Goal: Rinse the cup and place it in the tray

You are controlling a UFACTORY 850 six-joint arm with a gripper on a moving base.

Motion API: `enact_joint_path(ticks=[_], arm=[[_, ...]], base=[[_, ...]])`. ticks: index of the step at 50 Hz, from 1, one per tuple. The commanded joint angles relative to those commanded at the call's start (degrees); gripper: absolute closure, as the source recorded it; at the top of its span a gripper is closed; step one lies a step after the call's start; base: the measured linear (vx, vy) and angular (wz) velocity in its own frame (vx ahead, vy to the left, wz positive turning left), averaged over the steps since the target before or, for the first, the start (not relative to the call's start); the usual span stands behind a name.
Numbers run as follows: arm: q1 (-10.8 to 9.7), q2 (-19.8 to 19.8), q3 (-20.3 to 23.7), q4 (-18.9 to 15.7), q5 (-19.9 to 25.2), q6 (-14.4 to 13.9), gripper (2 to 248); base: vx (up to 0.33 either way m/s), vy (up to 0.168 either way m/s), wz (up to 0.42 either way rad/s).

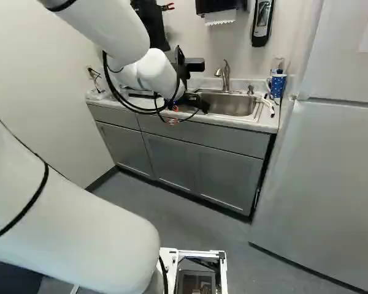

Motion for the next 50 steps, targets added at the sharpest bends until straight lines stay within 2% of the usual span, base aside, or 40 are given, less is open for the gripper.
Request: enact_joint_path(ticks=[36,50], arm=[[5.32,1.44,15.31,-0.29,22.80,-0.52,3],[7.08,1.92,20.35,-0.38,30.32,-0.69,3]], base=[[0.000,0.000,0.000],[0.000,0.000,0.000]])
